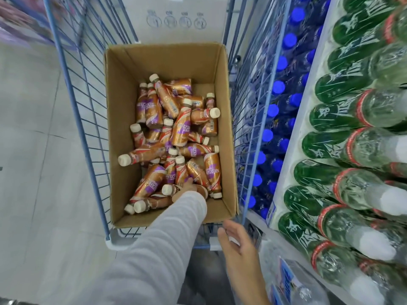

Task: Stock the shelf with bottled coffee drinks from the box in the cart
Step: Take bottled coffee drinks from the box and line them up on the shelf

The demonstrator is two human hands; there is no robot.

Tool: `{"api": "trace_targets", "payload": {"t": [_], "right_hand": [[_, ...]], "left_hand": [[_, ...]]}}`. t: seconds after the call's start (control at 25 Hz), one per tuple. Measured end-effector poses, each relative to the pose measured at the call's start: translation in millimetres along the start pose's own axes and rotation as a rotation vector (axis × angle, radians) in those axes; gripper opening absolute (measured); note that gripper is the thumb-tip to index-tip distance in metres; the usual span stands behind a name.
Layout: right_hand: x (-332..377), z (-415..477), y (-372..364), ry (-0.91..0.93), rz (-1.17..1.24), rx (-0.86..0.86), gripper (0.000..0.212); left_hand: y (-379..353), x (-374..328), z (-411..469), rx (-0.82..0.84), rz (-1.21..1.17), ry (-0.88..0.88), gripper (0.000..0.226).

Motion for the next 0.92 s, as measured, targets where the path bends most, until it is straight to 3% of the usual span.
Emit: {"api": "trace_targets", "payload": {"t": [0.08, 0.16, 0.32, 0.44, 0.64, 0.92], "right_hand": [[2.8, -1.2, -1.1, 0.013, -0.006, 0.009, 0.023], [7.2, -2.2, 0.7, 0.053, -0.004, 0.013, 0.021], [27.7, 1.9, 6.9, 0.157, 0.026, 0.038, 0.017], [48.7, 33.9, -7.0, 0.256, -0.049, 0.119, 0.026], [78.1, 114.1, -97.3, 0.402, -0.414, 0.483, 0.049], [44.8, 178.2, -176.1, 0.264, -0.740, 0.793, 0.063]], "left_hand": [[13.7, 8.0, -3.1, 0.000, -0.024, 0.080, 0.077], [22.1, 7.4, -14.1, -0.046, 0.031, 0.043, 0.080], [61.7, 0.8, -30.3, 0.135, 0.015, -0.281, 0.063], [126.8, -4.5, -51.5, 0.217, -0.053, -0.435, 0.058], [223.5, 21.5, -70.5, 0.341, -0.336, -0.378, 0.067], [262.9, 65.5, -81.3, 0.330, -0.544, -0.309, 0.048]]}}
Point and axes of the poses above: each hand's wrist, its own z-axis towards the middle knuckle, its own y-axis out of the back of the hand, x = y × z, the point moved 4 cm from there along z, towards the middle knuckle, and after that the axes turned 6 degrees about y, right-handed, at the moved point
